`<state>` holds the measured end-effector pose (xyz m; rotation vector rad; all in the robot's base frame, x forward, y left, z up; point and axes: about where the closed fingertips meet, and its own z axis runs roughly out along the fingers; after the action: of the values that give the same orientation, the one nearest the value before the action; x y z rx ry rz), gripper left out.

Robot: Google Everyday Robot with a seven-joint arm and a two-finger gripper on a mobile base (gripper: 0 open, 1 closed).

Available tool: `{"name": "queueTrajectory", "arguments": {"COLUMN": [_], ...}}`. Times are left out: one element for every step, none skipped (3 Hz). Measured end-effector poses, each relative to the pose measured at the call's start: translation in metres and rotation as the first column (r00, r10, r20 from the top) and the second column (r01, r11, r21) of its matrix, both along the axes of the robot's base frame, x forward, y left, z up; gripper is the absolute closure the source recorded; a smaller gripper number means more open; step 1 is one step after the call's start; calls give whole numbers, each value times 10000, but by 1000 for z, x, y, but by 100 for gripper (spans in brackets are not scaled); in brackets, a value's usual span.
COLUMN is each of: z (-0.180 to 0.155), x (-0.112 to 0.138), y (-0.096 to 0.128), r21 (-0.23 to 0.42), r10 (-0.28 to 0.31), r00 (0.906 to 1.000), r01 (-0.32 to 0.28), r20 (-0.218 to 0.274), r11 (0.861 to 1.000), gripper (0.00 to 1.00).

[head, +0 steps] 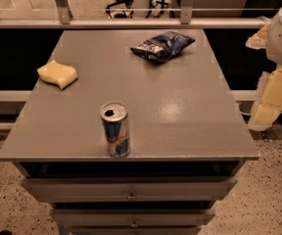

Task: Pick blue chip bag

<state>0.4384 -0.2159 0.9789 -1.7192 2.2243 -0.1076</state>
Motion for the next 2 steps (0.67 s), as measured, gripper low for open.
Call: {"name": "queueTrajectory", "arguments": {"z": [0,-10], "x": [0,25], "y": [0,10], "r21": [0,385], "r10": [0,108], "r00": [10000,9995], "r01": [0,-120], "r20": [2,305], "r11": [10000,9992], "gripper": [0,0]}}
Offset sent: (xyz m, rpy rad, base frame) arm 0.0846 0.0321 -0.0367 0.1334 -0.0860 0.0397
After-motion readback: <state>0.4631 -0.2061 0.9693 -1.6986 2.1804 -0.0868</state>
